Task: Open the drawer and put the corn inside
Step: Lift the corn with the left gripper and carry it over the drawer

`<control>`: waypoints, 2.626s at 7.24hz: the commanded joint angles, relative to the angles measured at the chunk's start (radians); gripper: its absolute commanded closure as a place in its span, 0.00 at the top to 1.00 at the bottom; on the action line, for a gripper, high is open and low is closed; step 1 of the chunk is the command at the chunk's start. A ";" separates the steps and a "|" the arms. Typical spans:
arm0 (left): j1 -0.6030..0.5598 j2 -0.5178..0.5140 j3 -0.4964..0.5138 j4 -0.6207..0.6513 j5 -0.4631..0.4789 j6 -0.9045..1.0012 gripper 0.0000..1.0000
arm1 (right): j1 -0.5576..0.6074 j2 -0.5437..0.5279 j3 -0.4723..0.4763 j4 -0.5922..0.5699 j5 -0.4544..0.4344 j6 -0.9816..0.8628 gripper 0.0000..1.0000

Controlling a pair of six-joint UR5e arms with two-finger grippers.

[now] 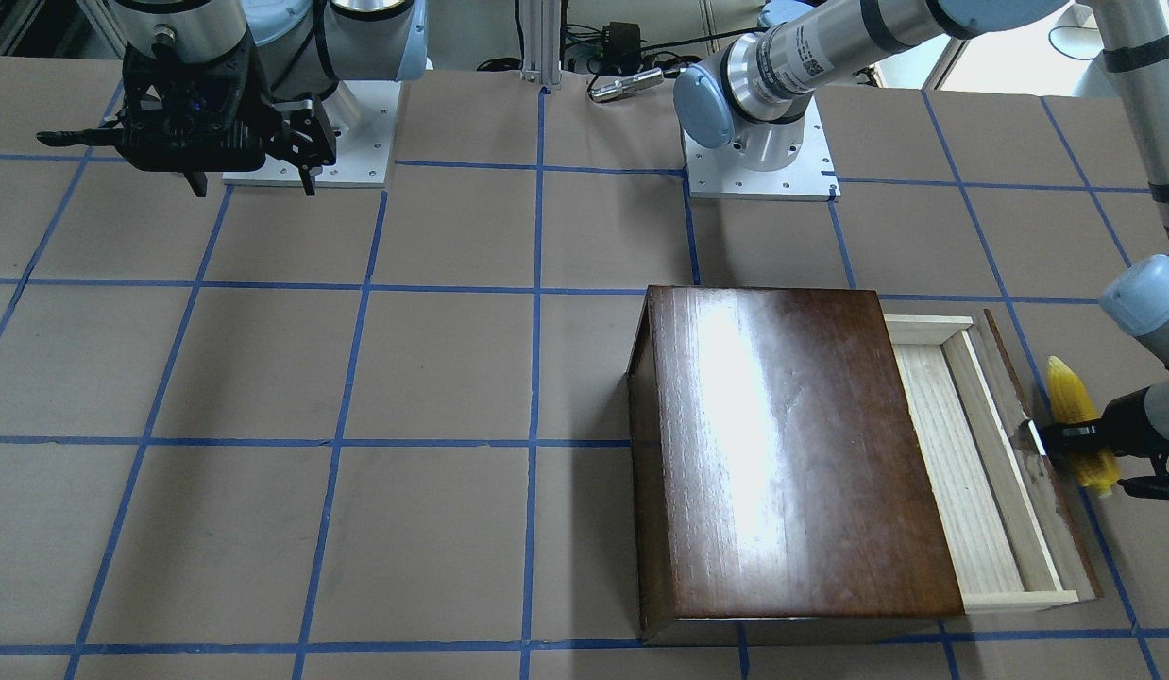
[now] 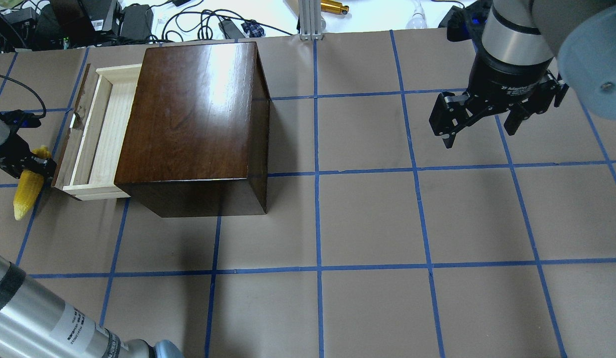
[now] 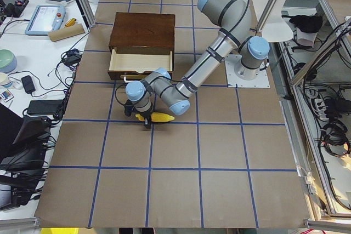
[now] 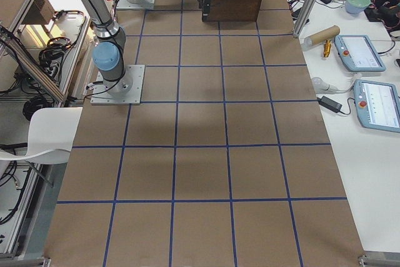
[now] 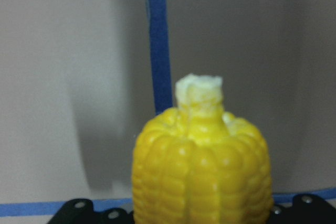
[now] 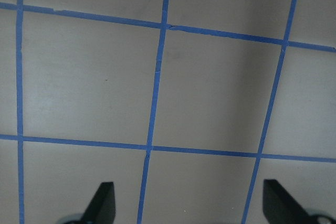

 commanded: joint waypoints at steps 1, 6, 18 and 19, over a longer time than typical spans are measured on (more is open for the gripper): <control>0.000 0.005 0.005 0.004 0.000 0.003 0.00 | 0.000 -0.001 0.000 0.000 0.000 0.000 1.00; -0.072 0.272 0.020 -0.223 -0.069 -0.017 0.00 | 0.000 0.000 0.000 0.000 0.000 0.000 1.00; -0.359 0.344 0.046 -0.352 -0.095 -0.365 1.00 | 0.000 -0.001 0.000 0.000 0.000 0.000 1.00; -0.359 0.341 0.054 -0.361 -0.092 -0.365 1.00 | 0.000 0.000 0.000 0.000 0.000 0.000 1.00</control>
